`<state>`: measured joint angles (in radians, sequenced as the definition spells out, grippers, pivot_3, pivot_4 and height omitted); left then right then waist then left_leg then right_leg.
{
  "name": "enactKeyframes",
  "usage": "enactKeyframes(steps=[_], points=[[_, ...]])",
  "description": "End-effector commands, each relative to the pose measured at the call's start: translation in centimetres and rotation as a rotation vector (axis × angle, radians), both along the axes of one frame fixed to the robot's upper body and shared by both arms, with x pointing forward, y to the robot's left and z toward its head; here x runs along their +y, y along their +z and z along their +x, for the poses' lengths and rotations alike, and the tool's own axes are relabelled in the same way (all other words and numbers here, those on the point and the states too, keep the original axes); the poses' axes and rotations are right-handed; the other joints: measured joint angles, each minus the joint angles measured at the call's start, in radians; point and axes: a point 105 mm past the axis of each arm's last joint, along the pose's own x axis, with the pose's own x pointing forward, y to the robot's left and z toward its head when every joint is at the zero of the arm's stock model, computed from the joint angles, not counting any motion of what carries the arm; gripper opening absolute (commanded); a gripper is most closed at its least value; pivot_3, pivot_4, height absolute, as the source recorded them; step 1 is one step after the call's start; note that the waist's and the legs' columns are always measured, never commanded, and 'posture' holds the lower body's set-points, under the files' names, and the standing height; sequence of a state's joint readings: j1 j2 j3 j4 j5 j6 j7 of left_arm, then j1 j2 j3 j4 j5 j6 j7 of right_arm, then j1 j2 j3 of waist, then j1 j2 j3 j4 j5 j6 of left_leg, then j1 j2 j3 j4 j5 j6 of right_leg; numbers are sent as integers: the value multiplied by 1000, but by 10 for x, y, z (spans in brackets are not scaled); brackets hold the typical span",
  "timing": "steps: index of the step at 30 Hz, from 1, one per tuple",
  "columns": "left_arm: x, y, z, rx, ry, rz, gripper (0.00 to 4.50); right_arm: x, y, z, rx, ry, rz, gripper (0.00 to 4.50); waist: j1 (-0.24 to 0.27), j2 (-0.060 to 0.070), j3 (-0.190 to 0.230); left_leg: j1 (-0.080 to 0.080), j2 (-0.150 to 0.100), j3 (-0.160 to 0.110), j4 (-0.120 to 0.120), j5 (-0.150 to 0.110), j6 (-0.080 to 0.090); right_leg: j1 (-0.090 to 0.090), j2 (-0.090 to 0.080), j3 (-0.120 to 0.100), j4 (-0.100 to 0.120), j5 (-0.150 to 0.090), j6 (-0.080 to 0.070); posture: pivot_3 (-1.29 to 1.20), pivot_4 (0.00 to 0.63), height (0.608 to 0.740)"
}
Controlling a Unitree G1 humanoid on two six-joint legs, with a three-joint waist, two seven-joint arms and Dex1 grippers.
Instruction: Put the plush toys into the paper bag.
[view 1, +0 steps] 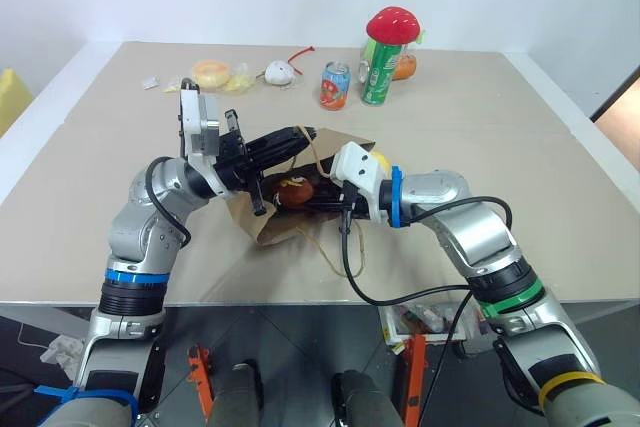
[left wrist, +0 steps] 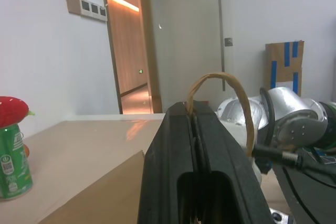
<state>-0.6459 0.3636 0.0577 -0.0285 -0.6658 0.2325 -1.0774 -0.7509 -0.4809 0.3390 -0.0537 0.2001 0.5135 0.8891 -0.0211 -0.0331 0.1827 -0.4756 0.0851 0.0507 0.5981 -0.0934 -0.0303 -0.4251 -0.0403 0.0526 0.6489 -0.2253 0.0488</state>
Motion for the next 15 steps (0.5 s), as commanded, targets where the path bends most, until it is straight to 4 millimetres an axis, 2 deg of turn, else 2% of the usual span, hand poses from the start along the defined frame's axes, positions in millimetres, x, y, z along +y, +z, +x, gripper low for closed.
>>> enactKeyframes(steps=[1,3,5,12,15], points=[[2,14,-6,-69,3,-12,0,-6,15,6,-50,-35,32,1057,0,0,0,0,0,0,0,0,0,0,0,0,0,0,0,0,150,740],[2,14,-6,-69,4,-11,0,-11,21,4,-49,-36,40,1636,0,0,0,0,0,0,0,0,0,0,0,0,0,0,0,0,150,740],[2,14,-5,-69,4,-10,0,-17,27,0,-40,-21,51,2518,0,0,0,0,0,0,0,0,0,0,0,0,0,0,0,0,150,740],[2,14,-3,-68,-2,-8,0,-44,64,-27,-3,35,187,2518,0,0,0,0,0,0,-1,0,0,0,0,0,0,0,0,0,150,740],[1,14,-3,-69,-6,-7,0,-54,69,-39,20,52,219,2518,0,0,0,0,0,0,-1,0,0,0,0,0,0,0,0,0,150,740]])
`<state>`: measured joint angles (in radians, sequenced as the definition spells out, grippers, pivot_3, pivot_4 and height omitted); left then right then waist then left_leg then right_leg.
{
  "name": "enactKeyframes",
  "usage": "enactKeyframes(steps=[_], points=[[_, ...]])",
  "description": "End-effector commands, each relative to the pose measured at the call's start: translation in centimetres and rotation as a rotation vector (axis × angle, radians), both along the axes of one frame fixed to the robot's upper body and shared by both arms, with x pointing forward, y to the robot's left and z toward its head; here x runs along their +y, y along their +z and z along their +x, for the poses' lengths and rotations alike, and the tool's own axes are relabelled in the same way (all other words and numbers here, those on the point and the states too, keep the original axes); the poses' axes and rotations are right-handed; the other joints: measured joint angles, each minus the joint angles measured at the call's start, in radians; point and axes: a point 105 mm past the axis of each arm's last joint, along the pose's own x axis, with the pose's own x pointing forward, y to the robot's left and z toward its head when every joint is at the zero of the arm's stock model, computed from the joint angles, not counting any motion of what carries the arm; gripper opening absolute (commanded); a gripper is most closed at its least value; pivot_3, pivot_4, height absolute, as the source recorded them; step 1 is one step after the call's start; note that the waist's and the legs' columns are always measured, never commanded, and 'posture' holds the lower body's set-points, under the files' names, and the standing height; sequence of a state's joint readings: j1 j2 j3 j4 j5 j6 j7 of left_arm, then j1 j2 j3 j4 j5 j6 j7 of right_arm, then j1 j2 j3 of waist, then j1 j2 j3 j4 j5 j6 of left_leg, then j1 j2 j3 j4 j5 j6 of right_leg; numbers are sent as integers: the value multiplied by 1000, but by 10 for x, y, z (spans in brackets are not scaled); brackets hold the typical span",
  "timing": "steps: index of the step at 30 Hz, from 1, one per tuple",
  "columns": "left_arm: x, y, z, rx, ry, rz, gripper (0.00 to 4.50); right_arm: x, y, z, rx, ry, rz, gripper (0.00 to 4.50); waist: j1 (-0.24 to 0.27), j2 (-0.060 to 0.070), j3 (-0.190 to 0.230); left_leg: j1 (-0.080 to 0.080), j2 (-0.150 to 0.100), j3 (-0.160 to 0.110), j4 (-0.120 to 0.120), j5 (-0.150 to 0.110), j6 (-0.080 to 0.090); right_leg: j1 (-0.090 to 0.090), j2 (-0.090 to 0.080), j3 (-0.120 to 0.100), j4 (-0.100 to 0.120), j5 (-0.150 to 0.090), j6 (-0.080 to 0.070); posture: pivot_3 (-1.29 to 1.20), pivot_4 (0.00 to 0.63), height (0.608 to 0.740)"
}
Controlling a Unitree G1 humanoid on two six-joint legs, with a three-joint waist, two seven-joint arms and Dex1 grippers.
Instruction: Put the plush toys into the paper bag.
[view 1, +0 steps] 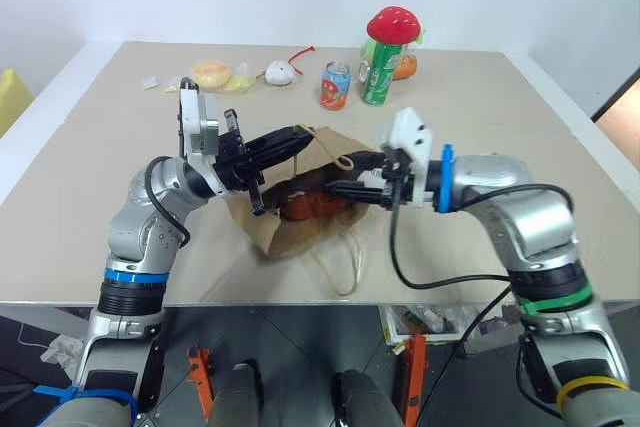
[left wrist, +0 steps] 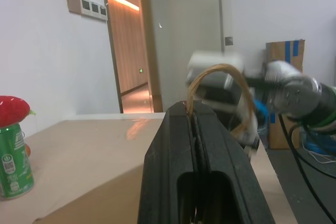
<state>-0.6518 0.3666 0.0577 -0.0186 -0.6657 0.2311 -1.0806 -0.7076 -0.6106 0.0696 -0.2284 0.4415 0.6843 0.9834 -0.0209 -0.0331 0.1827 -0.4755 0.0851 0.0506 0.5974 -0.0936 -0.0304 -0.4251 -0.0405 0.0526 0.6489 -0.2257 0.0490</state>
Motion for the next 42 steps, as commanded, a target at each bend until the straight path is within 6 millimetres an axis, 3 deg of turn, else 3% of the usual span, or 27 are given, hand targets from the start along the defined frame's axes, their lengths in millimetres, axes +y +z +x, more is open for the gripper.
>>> enactKeyframes(steps=[1,7,10,12,20,27,42], points=[[0,14,-4,-70,-8,-9,0,-9,16,-19,-18,38,47,2518,0,0,0,0,0,0,0,0,0,0,0,0,0,0,0,0,150,740],[0,14,-4,-75,-12,-4,0,-38,3,-18,1,-64,-35,2518,0,0,0,0,0,0,0,0,0,0,0,0,0,0,0,0,150,740],[5,14,-4,-86,6,13,0,-74,6,22,-96,-319,-108,2518,-2,0,0,0,0,0,1,0,0,0,-1,0,0,0,0,0,150,740],[10,14,-3,-102,28,32,0,-81,-1,33,-122,-367,-167,2518,-2,0,0,0,-1,1,2,0,0,-1,-1,0,0,2,-2,0,150,740],[40,21,7,-135,139,66,0,-66,-18,72,-112,-411,-156,2518,-11,0,0,2,0,0,0,0,0,-2,1,1,0,2,-2,0,150,740],[41,19,5,-137,152,59,0,-45,-27,90,-95,-417,-164,2518,-3,0,0,0,-1,0,-1,0,0,-1,0,1,0,0,1,0,150,740],[33,20,6,-132,135,41,0,-45,-65,105,2,-522,-313,2518,-3,0,0,0,0,0,-1,0,0,-1,1,1,0,1,0,0,150,740]])
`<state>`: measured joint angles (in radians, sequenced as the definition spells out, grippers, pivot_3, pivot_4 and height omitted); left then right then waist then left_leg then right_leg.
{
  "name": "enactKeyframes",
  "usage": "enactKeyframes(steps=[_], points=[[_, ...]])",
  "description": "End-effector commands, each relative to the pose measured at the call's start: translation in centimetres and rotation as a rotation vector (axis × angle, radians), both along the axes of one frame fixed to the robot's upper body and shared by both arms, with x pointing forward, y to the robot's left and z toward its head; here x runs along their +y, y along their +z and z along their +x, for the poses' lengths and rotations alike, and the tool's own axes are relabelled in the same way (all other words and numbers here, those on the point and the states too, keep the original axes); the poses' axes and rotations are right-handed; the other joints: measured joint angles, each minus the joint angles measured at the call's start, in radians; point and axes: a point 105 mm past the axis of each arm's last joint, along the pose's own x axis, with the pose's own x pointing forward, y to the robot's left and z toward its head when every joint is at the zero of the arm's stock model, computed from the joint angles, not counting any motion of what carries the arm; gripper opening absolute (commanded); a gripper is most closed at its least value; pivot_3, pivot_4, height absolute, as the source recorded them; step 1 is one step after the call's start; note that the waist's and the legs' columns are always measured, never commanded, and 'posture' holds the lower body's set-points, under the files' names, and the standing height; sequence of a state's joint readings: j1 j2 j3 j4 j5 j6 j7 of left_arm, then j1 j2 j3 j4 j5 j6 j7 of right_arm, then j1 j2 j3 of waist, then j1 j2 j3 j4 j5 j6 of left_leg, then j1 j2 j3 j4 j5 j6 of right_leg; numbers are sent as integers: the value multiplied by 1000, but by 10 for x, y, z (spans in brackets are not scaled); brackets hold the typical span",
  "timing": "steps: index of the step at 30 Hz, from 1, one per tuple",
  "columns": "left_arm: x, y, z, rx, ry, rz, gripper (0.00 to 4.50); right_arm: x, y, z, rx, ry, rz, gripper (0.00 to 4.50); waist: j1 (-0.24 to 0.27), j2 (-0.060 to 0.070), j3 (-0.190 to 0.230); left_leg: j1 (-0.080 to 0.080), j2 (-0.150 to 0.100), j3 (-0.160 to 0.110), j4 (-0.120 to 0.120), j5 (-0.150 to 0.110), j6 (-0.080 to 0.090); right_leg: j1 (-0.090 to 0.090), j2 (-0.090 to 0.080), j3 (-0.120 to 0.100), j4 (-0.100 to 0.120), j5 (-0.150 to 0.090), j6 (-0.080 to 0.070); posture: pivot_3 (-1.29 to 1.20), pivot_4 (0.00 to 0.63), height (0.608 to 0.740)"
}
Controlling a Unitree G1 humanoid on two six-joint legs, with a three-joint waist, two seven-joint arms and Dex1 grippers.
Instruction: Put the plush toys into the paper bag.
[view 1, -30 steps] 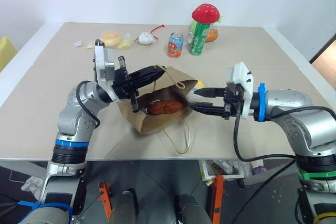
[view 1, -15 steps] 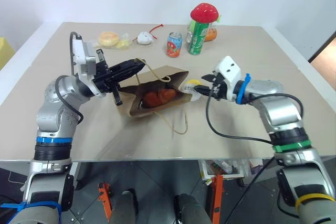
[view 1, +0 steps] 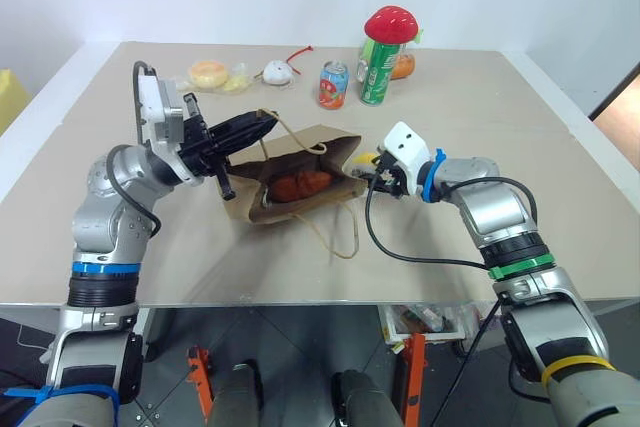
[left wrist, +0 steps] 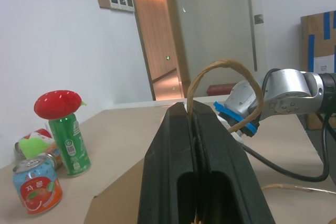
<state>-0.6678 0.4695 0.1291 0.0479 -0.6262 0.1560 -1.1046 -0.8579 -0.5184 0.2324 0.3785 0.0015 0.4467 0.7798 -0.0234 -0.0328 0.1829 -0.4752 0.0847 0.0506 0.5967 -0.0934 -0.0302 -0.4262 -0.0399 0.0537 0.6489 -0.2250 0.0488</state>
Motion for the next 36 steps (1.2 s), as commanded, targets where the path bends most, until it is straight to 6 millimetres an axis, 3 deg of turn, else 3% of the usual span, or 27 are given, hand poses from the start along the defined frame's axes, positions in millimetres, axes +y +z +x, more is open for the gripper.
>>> enactKeyframes(steps=[1,4,9,13,17,20,22,25,28,32,36], points=[[-5,11,-5,-55,-14,-8,0,-3,0,8,-3,-60,-34,2518,0,0,0,0,0,0,0,0,0,0,0,0,0,0,0,0,150,740],[-7,11,-5,-55,-20,-13,0,-5,-4,10,2,-84,-61,1862,0,0,0,0,0,0,0,0,0,0,0,0,0,0,0,0,150,740],[-8,11,-5,-53,-22,-17,0,-11,-1,7,-7,-96,-73,29,0,0,0,0,0,0,0,0,0,1,0,0,0,1,-1,0,150,740],[-8,11,-5,-54,-25,-20,0,-24,22,5,-67,-128,-27,29,1,0,0,0,0,0,0,0,0,1,0,0,0,1,0,0,150,740],[-10,11,-5,-51,-32,-20,0,-35,68,-8,-152,-92,84,29,2,0,0,-1,0,1,0,0,0,0,-1,0,0,0,1,0,150,740],[-11,10,-5,-49,-35,-21,0,-51,98,-23,-201,-81,137,29,2,0,0,0,0,0,-1,0,0,0,0,0,0,-1,1,0,150,740],[-12,9,-5,-46,-39,-22,0,-52,111,-49,-204,23,157,29,2,0,0,0,0,0,-2,0,0,0,0,0,0,-1,1,0,150,740],[-15,9,-4,-45,-48,-23,0,-40,111,-87,-153,212,167,29,5,0,0,0,0,0,-3,0,0,0,0,0,0,-3,1,0,150,740],[-15,9,-4,-45,-51,-24,0,-24,112,-110,-118,337,223,29,-1,0,0,0,0,0,-3,-1,-1,1,0,0,0,-3,2,0,150,740],[-16,10,-3,-47,-53,-23,0,4,112,-128,-95,471,285,29,-7,0,0,2,0,0,-2,-1,-1,0,0,1,0,-2,1,0,150,740],[-16,10,-3,-49,-56,-21,0,30,110,-132,-66,534,333,29,-6,0,0,2,0,0,1,-1,-1,2,-1,1,0,1,-1,0,150,740]])
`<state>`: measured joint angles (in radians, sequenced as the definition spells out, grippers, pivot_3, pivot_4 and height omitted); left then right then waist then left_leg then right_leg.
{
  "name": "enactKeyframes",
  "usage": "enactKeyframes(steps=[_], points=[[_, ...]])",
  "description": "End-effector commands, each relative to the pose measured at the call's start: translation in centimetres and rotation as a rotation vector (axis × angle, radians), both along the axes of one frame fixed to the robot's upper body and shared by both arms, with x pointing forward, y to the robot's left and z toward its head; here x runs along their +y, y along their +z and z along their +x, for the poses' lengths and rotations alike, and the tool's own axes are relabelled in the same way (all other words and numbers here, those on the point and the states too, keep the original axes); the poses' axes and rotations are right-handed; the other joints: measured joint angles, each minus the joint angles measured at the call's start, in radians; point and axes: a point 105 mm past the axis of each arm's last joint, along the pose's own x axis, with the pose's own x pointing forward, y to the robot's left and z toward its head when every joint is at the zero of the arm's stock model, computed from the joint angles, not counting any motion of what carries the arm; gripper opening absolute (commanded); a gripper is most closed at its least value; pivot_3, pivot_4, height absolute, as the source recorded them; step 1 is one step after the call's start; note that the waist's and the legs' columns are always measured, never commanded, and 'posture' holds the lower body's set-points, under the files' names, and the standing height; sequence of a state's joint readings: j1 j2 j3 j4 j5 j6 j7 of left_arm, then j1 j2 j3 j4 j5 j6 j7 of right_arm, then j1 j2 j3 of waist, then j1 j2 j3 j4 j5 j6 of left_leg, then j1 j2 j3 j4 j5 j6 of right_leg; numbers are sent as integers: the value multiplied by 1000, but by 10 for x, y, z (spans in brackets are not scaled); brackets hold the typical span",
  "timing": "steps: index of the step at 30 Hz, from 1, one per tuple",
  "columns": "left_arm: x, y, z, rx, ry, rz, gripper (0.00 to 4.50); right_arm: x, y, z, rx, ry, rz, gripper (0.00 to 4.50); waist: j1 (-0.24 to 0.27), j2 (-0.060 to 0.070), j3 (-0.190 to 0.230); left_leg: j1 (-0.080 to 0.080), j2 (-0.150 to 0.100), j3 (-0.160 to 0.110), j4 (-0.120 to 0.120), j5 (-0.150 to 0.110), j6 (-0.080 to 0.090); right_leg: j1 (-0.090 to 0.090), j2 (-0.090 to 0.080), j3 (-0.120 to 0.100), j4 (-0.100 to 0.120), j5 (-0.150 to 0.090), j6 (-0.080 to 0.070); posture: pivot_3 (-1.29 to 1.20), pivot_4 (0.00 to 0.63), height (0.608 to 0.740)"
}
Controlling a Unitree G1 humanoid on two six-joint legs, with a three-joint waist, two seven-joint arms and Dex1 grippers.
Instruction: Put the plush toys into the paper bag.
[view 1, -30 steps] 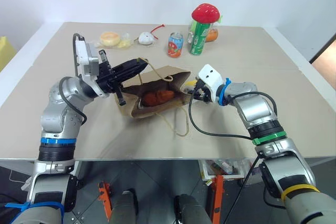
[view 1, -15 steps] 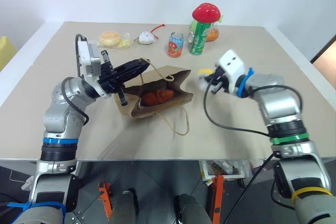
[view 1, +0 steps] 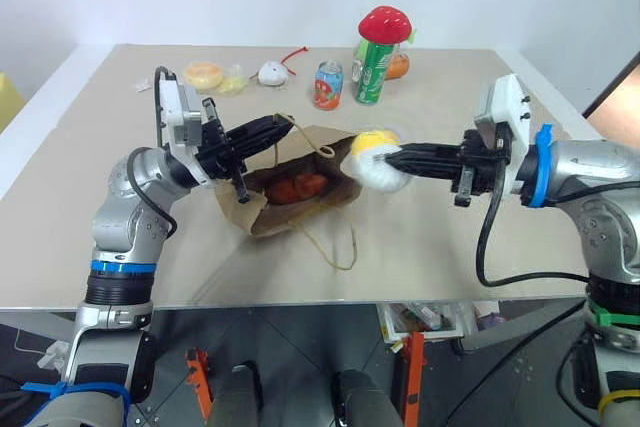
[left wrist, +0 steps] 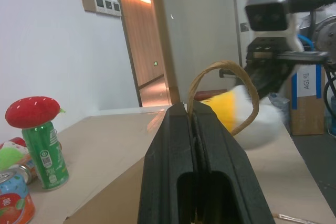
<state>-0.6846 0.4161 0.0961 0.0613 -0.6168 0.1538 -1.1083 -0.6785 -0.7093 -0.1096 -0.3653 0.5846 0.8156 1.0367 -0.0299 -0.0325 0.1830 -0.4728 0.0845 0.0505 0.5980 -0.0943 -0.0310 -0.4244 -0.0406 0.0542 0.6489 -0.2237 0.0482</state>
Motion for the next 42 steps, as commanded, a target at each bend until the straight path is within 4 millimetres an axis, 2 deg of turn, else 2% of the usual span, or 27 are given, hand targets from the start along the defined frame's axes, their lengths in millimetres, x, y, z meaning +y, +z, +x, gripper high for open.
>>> enactKeyframes(steps=[1,6,9,13,17,26,28,31,33,42], points=[[1,14,-4,-64,-3,-8,0,17,8,-7,-31,44,10,29,0,0,0,0,0,0,0,0,0,0,0,0,0,0,0,0,150,740],[0,15,-4,-69,-4,-12,0,47,-18,-16,51,152,-47,29,1,0,0,0,0,0,1,0,-1,0,-1,0,0,0,-1,0,150,740],[-1,15,-5,-68,-5,-12,0,48,-32,-12,67,140,-101,29,1,0,0,-1,0,0,0,0,0,0,0,0,0,0,-1,0,150,740],[-1,15,-5,-66,-4,-15,0,18,-12,2,49,37,-23,29,6,0,0,-2,0,0,0,0,0,-1,0,0,0,-1,1,0,150,740],[-1,14,-5,-65,-6,-15,0,13,-7,2,43,27,-6,29,10,0,0,-2,0,0,1,0,0,-1,0,0,0,-1,1,0,150,740],[-3,15,-5,-68,-12,-16,0,32,-27,16,59,14,-48,29,6,0,0,-2,1,0,0,0,0,-1,0,0,0,-1,0,0,150,740],[-3,14,-5,-68,-11,-16,0,36,-31,24,43,-12,-57,29,7,0,0,-2,1,0,1,0,0,-1,0,0,0,-1,0,0,150,740],[-2,14,-5,-67,-10,-17,0,44,-33,50,3,-120,-54,29,5,0,0,-2,1,0,1,0,0,-2,1,0,0,0,-1,0,150,740],[-2,14,-6,-68,-11,-18,0,50,-34,59,-7,-149,-55,29,5,0,0,-2,1,0,1,0,0,-2,1,0,0,0,-1,0,150,740],[-2,15,-6,-69,-11,-20,0,73,-49,45,47,-52,-81,29,10,0,0,-4,1,0,0,0,0,-2,1,0,0,-2,1,0,150,740]])
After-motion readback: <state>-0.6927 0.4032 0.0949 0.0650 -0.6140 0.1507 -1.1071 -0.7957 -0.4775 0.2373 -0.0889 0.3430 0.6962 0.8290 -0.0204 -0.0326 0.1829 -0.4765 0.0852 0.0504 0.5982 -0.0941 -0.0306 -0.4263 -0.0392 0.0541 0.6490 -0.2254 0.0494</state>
